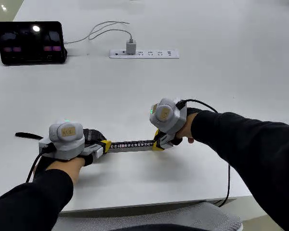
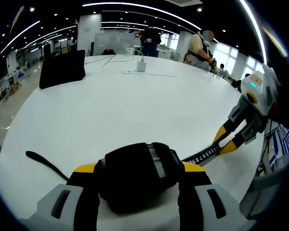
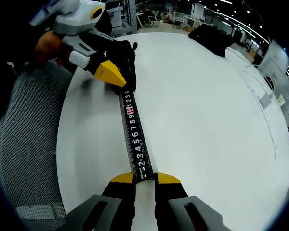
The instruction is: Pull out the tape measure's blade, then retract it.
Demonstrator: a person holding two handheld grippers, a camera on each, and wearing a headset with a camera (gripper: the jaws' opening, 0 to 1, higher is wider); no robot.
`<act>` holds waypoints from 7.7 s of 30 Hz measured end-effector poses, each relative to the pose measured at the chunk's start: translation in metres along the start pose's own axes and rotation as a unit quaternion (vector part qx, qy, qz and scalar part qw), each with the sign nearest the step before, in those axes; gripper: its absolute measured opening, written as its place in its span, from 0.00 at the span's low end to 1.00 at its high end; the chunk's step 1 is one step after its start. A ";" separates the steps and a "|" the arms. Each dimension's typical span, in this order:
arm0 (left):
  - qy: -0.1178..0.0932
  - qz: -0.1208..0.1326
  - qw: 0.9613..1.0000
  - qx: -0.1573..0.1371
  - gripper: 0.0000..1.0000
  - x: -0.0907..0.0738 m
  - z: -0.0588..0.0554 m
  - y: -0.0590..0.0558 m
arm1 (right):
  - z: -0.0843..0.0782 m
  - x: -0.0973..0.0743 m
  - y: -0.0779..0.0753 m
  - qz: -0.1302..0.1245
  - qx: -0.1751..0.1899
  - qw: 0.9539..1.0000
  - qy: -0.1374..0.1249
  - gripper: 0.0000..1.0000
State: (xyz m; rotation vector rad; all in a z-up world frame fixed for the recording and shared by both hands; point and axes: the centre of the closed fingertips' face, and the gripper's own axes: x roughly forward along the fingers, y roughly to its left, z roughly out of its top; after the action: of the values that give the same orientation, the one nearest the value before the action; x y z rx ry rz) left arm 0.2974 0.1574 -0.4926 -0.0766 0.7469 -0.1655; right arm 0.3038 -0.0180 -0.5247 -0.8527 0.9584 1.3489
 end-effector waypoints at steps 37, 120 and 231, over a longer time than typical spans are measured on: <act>0.009 -0.010 1.000 -0.005 0.62 0.003 0.000 0.001 | 0.021 0.007 0.005 0.015 -0.010 1.000 -0.012 0.11; 0.010 -0.013 1.000 -0.002 0.62 0.001 -0.002 0.000 | 0.062 0.025 0.015 0.021 0.007 0.998 -0.062 0.11; 0.007 -0.020 1.000 -0.014 0.62 0.000 -0.002 0.001 | 0.115 0.047 0.029 0.024 0.010 0.992 -0.123 0.12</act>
State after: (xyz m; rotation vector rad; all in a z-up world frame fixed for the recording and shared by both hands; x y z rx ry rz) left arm 0.2967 0.1586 -0.4943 -0.1178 0.7625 -0.1943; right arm 0.2816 0.1079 -0.5215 -0.6333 0.8034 1.4460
